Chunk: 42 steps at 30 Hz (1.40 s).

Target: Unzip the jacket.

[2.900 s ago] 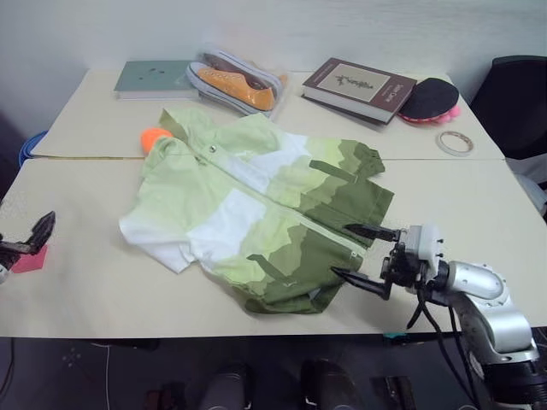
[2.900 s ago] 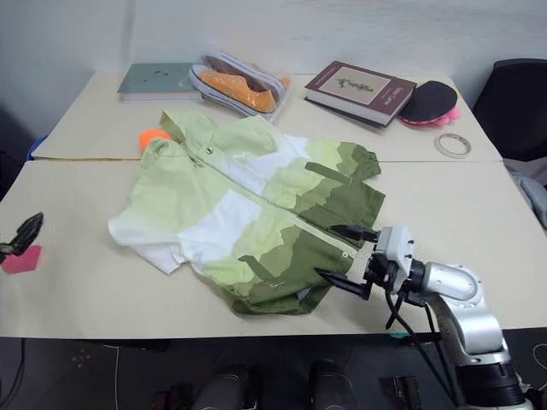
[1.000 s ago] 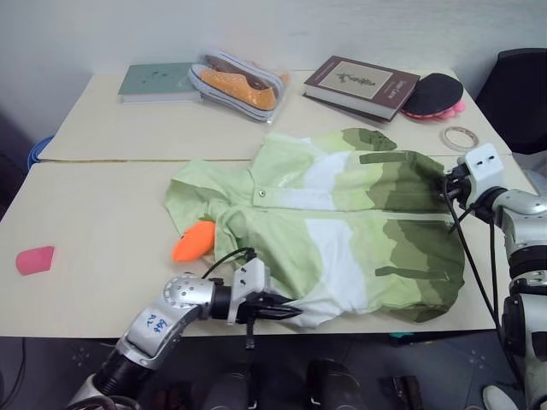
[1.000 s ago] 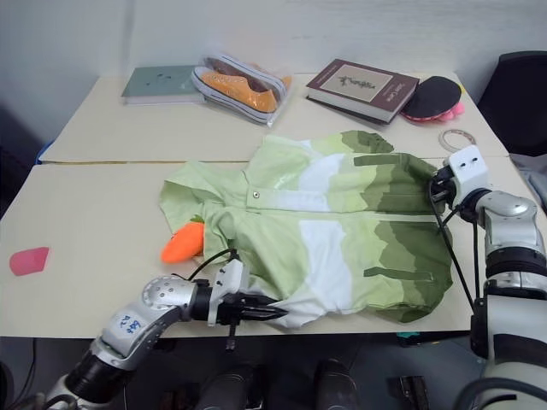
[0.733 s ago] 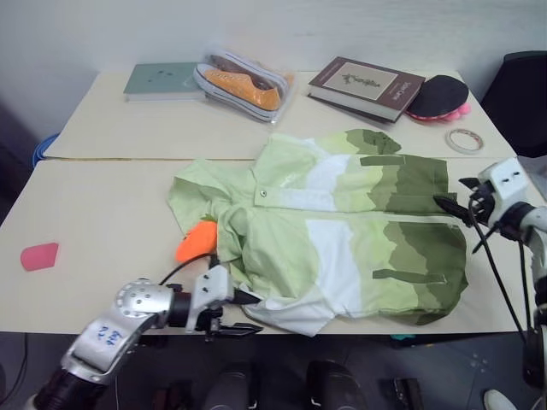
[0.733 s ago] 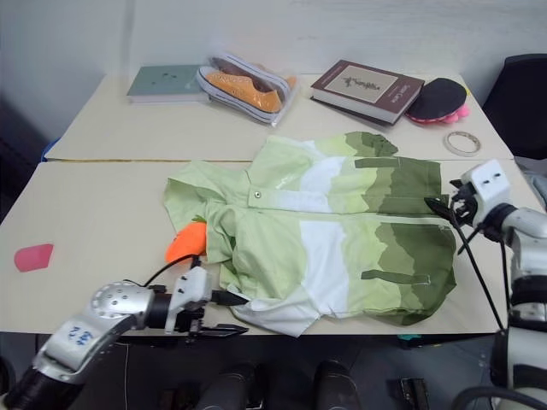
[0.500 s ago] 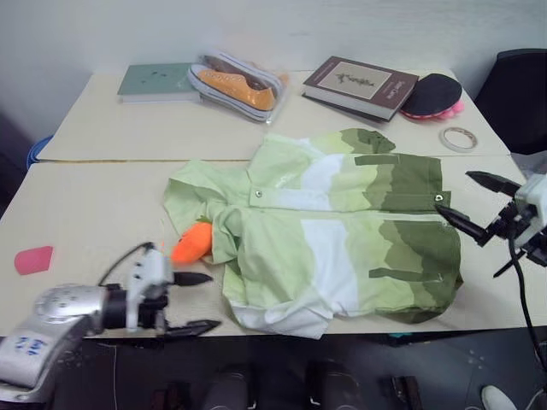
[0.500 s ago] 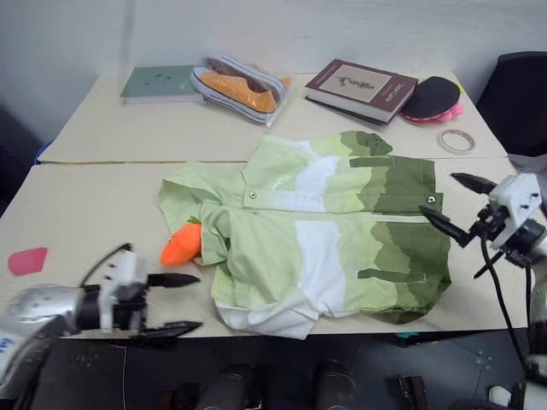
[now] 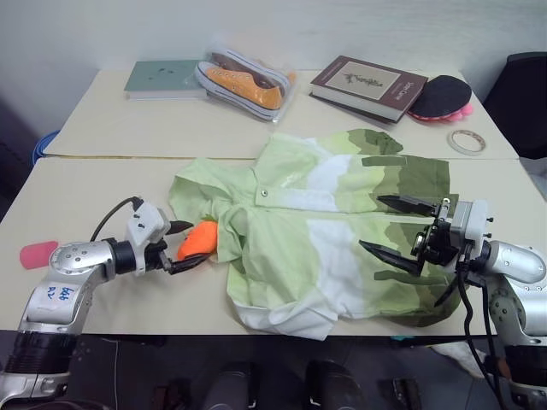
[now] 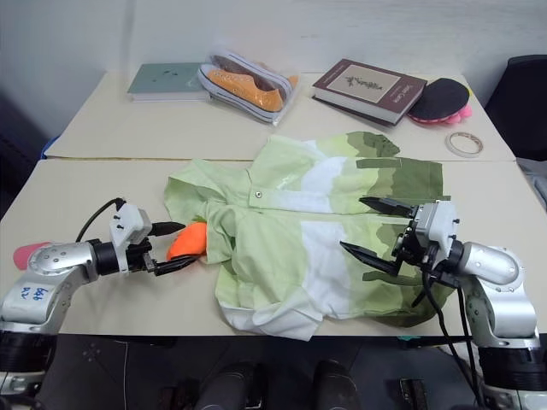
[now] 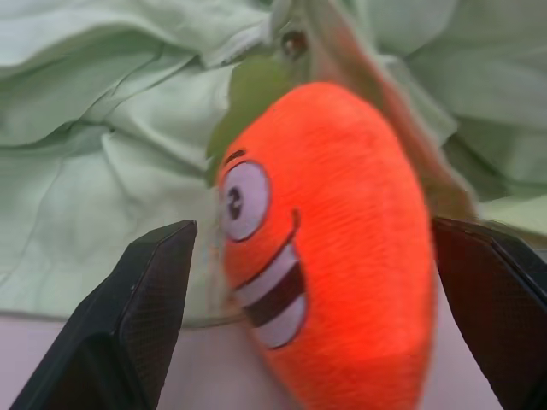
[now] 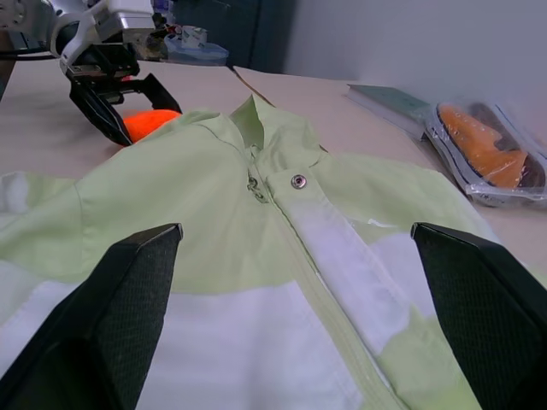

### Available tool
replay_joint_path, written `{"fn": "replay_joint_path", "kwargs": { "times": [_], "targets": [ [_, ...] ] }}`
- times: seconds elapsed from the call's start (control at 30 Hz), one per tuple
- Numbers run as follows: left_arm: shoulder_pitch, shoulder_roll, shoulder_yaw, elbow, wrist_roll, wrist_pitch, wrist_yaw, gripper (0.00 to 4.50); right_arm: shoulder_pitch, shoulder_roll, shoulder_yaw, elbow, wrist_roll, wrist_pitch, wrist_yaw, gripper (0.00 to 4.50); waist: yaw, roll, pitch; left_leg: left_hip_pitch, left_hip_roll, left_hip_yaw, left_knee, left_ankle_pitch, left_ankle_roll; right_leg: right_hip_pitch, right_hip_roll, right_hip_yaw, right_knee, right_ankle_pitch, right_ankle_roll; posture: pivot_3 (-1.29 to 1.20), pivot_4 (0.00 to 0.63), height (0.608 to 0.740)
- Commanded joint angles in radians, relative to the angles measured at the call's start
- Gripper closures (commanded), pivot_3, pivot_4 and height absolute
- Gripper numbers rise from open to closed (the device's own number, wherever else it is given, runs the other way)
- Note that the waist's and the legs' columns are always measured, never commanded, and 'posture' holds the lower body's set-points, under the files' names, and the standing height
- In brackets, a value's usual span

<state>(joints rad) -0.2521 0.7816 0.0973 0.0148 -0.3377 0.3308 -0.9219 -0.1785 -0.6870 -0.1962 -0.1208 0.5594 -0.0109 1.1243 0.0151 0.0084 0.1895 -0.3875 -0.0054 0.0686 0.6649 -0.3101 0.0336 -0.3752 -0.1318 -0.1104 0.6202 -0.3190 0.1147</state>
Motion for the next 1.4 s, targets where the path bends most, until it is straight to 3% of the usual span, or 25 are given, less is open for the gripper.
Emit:
{"fn": "replay_joint_path", "kwargs": {
  "times": [0.03,0.17,0.33,0.43,0.57,0.77,0.93,1.2,1.4],
  "targets": [
    [-0.008,0.024,0.026,0.041,0.011,-0.039,-0.028,1.18,0.033,0.004,-0.032,-0.062,0.019,0.005,-0.020,0.00,0.000,0.000,0.000,0.000,0.000,0.000,0.000,0.000,0.000,0.000,0.000,0.000,0.000,0.000,0.000,0.00,0.150,0.740],
    [-0.017,0.031,0.038,0.079,-0.002,-0.065,-0.066,2.31,0.084,0.007,-0.053,-0.096,0.019,0.001,-0.042,0.00,0.000,0.000,0.000,0.000,0.000,0.000,0.000,0.000,0.000,0.000,-0.001,0.001,0.000,0.000,0.000,0.00,0.150,0.740],
    [-0.184,-0.031,0.116,0.041,-0.229,0.079,-0.119,3.77,0.150,0.002,-0.091,-0.146,0.033,0.004,-0.071,0.00,0.011,-0.002,0.001,0.000,0.000,-0.001,0.002,0.000,0.000,0.000,-0.001,0.001,0.001,0.000,0.000,0.00,0.150,0.740],
    [-0.310,-0.044,0.086,0.012,-0.308,0.188,-0.161,4.43,0.185,-0.002,-0.111,-0.165,0.033,0.007,-0.083,0.00,0.011,-0.005,0.001,-0.001,0.000,-0.002,0.003,0.000,0.000,0.001,-0.001,0.000,0.002,0.000,0.000,0.00,0.150,0.740],
    [-0.429,-0.096,-0.050,0.027,-0.267,0.242,-0.201,4.49,0.212,0.001,-0.110,-0.179,0.029,0.016,-0.096,0.00,0.010,-0.005,0.001,0.000,-0.001,0.000,0.003,0.000,0.001,0.001,0.000,-0.001,0.002,0.000,0.000,0.00,0.150,0.740],
    [-0.532,-0.327,-0.316,0.187,-0.022,0.032,-0.182,4.49,0.205,0.014,-0.063,-0.200,0.008,0.040,-0.131,0.00,0.011,-0.005,0.001,0.000,-0.001,0.002,0.004,0.001,0.002,0.001,0.001,-0.004,0.002,0.000,0.001,0.00,0.150,0.740],
    [-0.527,-0.384,-0.361,0.257,0.071,-0.074,-0.170,2.90,0.178,-0.009,-0.020,-0.233,0.025,0.139,-0.146,0.00,0.005,-0.006,0.001,0.000,0.000,0.003,0.003,0.001,0.001,-0.001,0.002,-0.004,0.002,0.001,0.001,0.00,0.150,0.740],
    [-0.438,-0.271,-0.271,0.171,0.063,-0.162,-0.237,0.42,-0.028,0.022,0.130,-0.214,-0.065,0.239,-0.228,0.00,0.006,-0.006,0.001,0.000,0.000,0.001,0.004,0.001,0.001,0.000,0.001,-0.004,0.003,0.000,0.001,0.00,0.150,0.740],
    [-0.443,-0.183,-0.206,0.238,0.092,-0.261,-0.235,0.42,-0.183,0.030,0.286,-0.117,-0.209,0.202,-0.173,0.00,0.011,-0.006,0.001,-0.001,-0.001,0.000,0.005,0.001,0.001,0.000,0.001,-0.005,0.002,0.001,0.001,0.00,0.150,0.740]
  ]
}}
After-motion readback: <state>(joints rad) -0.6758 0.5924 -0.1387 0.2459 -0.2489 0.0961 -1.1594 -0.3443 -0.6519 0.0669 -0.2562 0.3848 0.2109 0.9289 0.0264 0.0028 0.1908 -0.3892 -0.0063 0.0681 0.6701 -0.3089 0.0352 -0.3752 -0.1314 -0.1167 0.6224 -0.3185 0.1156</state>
